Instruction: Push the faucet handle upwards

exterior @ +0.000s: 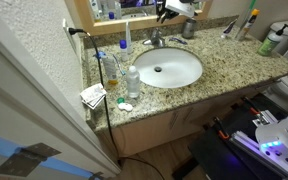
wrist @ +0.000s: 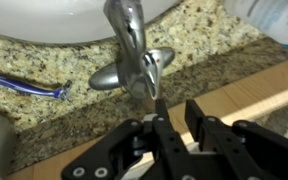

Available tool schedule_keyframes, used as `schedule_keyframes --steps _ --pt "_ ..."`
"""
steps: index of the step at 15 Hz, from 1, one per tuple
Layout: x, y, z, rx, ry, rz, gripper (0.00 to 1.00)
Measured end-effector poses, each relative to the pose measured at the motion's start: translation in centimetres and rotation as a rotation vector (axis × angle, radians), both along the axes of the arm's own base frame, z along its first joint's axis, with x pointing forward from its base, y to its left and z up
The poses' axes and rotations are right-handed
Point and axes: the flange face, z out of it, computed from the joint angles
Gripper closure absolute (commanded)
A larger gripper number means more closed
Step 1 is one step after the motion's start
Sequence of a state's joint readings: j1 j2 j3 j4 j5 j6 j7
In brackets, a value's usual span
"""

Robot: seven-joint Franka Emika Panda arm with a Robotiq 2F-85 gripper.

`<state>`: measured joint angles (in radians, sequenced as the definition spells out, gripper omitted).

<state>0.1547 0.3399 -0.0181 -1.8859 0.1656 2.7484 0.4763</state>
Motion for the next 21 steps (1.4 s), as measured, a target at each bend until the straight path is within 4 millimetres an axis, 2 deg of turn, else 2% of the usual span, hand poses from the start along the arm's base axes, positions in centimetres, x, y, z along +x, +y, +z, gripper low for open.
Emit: schedule_keyframes --steps 1,2,3,5,8,11,19,20,21 --pt "-0.6 0.0 2.5 0.035 -0.026 -0.015 0.50" --pt "-1.3 0.0 4.6 0.053 -0.040 -0.017 0.54" --pt "-2.1 0.0 6.2 0.055 -0.040 -0.011 0.53" --pt "-3.7 0.1 7.5 0.011 0.004 0.028 0.41" --pt "-5.6 0.5 5.4 -0.106 0.106 0.107 0.20" --pt "-6.0 1.6 2.5 -0.175 0.144 0.163 0.02" --pt "-4.4 4.2 -4.0 -0.315 0.129 0.192 0.00" --pt "-4.1 4.2 -4.7 -0.322 0.124 0.181 0.25" --pt "-3.8 4.3 -5.2 -0.325 0.117 0.171 0.26"
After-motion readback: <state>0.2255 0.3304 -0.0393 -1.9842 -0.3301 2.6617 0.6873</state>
